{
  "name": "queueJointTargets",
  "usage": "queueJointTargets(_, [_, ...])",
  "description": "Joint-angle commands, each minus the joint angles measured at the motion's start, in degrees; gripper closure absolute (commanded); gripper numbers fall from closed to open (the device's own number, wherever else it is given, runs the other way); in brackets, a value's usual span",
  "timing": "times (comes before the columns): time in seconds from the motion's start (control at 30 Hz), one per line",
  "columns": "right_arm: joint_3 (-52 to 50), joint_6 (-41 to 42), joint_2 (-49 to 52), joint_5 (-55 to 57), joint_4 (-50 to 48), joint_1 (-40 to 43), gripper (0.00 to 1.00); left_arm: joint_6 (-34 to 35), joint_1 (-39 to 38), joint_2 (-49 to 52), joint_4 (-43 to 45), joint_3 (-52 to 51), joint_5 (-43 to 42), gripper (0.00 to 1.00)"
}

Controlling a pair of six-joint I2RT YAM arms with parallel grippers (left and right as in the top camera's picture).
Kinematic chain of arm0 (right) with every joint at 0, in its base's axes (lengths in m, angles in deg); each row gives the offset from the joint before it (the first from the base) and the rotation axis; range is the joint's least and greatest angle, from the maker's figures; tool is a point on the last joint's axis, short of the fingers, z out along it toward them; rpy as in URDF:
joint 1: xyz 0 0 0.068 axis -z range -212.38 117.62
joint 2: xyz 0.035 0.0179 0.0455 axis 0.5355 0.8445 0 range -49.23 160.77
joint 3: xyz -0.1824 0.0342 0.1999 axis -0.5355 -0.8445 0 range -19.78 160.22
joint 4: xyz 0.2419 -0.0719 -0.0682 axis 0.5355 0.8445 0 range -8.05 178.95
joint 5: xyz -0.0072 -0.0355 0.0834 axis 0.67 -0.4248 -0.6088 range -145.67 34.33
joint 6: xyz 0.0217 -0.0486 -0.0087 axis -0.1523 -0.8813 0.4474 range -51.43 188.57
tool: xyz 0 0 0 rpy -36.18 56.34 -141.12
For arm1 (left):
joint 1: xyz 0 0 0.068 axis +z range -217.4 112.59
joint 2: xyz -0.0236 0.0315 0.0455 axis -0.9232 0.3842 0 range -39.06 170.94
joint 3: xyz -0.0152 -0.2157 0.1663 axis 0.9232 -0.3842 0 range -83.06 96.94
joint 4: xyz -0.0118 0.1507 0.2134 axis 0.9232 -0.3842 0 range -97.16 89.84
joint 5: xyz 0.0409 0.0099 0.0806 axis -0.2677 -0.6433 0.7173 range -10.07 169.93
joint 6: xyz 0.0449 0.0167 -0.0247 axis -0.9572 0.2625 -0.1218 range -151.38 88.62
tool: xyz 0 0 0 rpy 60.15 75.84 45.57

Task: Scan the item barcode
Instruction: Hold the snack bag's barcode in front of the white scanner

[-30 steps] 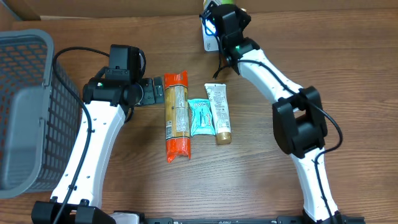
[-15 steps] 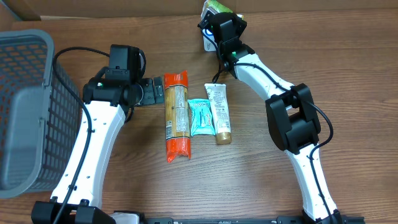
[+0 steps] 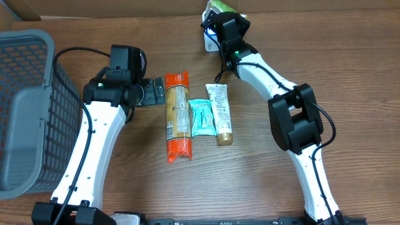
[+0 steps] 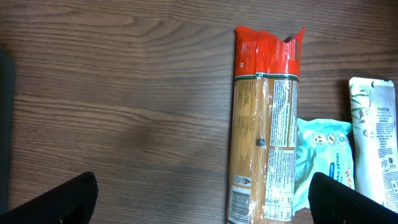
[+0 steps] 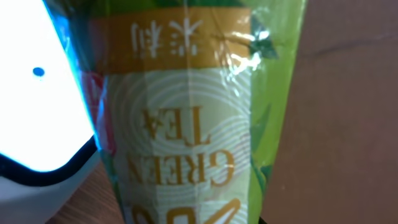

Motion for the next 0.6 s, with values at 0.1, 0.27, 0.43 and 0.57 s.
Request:
queueJointTargets(0.1, [0.92,7.3,-5.7,-2.86,9.84,0.2,0.96,-1.29,-0.11,0.13,0.11,0.26,0.52,0.0])
queueJointTargets(0.27, [0.94,18.51,-14.71,-14.19,21.62,0.2,0.96,-1.29,-0.11,0.13,0.11,0.26,0.52,0.0])
queueJointTargets(0.43, [0.94,37.59,-27.08,-30.93,36.06,1.6,0.96,-1.29,-0.11,0.13,0.11,0.26,0.52,0.0])
queueJointTargets(0.57, [0.94,53.02,-33.81,-38.23,48.11,4.39,0.96,-1.29,-0.11,0.13,0.11,0.26,0.55,0.0])
